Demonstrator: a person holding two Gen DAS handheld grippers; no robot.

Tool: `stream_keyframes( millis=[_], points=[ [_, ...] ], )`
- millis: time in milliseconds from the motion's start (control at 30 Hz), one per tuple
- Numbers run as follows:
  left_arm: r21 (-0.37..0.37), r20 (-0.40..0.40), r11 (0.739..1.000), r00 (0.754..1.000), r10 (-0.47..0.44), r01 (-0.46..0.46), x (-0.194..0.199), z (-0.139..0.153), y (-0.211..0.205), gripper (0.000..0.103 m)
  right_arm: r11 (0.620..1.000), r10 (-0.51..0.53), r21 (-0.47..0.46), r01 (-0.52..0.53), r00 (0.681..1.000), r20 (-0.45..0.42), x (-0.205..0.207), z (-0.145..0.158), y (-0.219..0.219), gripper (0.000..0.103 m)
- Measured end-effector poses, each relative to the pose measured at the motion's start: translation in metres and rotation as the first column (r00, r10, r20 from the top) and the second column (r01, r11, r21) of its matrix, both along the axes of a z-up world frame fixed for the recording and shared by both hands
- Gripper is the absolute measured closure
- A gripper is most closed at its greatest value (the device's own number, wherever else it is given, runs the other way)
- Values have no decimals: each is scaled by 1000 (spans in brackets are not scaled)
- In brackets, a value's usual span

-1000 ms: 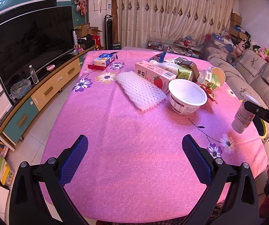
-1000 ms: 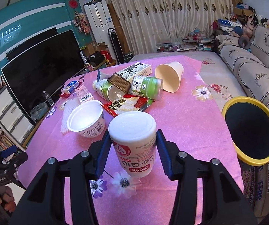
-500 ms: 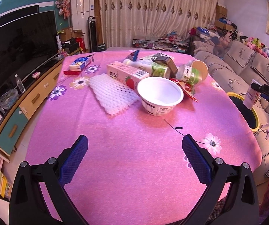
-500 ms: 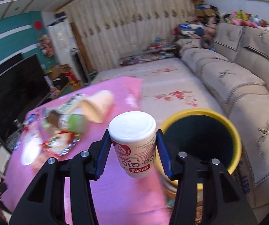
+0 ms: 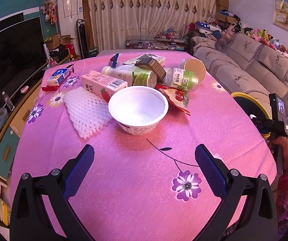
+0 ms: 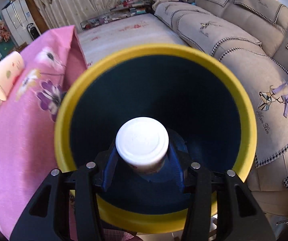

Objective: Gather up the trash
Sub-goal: 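Carry the bottle over the yellow bin and open the right gripper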

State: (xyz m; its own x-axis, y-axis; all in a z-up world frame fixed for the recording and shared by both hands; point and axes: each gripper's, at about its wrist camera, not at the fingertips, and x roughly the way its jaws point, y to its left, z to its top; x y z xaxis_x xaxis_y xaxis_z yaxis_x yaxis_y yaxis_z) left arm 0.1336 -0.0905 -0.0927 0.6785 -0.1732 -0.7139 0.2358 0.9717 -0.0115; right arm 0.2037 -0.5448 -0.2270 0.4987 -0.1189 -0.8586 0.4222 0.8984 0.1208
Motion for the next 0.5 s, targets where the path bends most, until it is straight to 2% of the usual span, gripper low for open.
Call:
stream_keyframes(
  millis=[300, 400, 500],
  points=[
    [17, -12, 998, 998, -59, 59, 25, -7, -23, 4, 1000, 5, -27, -5, 1000, 11, 3, 1, 4, 56],
    [20, 1, 997, 997, -80, 80, 34, -2, -24, 4, 999, 7, -34, -6, 999, 32, 1, 10, 5, 56],
    [55, 27, 994, 995, -99, 98, 47, 3, -29, 4, 999, 14, -39, -12, 998, 59, -4, 21, 9, 56]
  ],
)
